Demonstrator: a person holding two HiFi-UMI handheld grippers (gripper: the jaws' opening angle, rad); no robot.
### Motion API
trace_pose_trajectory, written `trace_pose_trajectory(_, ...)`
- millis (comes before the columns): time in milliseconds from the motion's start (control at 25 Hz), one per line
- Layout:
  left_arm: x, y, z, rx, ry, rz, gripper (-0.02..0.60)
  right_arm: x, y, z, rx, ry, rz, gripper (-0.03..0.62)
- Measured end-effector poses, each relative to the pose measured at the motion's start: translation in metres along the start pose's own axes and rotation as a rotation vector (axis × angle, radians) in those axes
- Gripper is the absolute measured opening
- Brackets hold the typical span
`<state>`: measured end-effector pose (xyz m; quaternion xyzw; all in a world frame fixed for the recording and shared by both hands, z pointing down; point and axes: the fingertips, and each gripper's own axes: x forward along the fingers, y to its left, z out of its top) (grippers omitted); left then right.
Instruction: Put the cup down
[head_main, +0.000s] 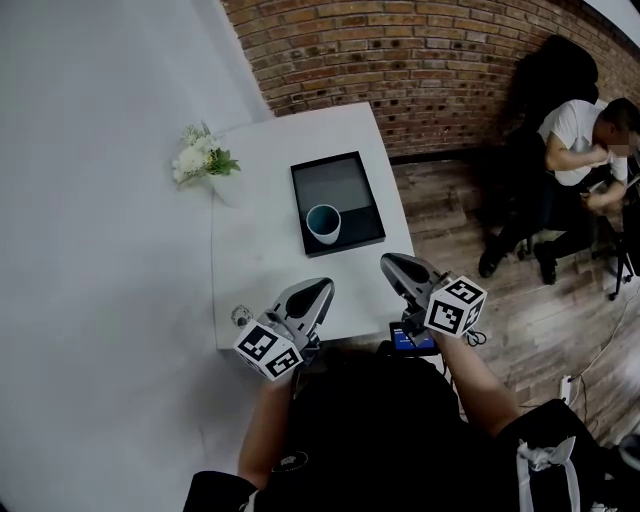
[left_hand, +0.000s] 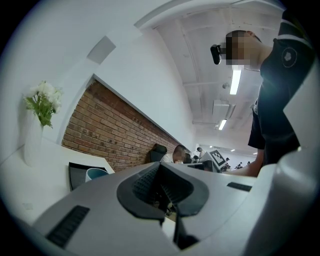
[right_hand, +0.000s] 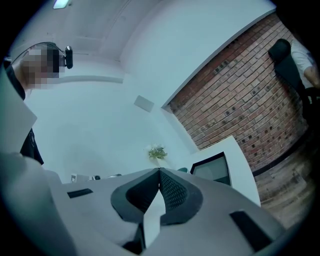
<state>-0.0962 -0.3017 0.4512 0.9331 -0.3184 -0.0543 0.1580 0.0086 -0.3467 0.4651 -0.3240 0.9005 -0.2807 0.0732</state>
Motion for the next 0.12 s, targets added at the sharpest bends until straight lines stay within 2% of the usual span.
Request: trace_pose_trajectory(120,0.0014,0.0018,0.001,0.003,-0.004,-0.003,0.008,0.0018,-0.0031,0.002,-0.003,-0.005,-0.008,0.013)
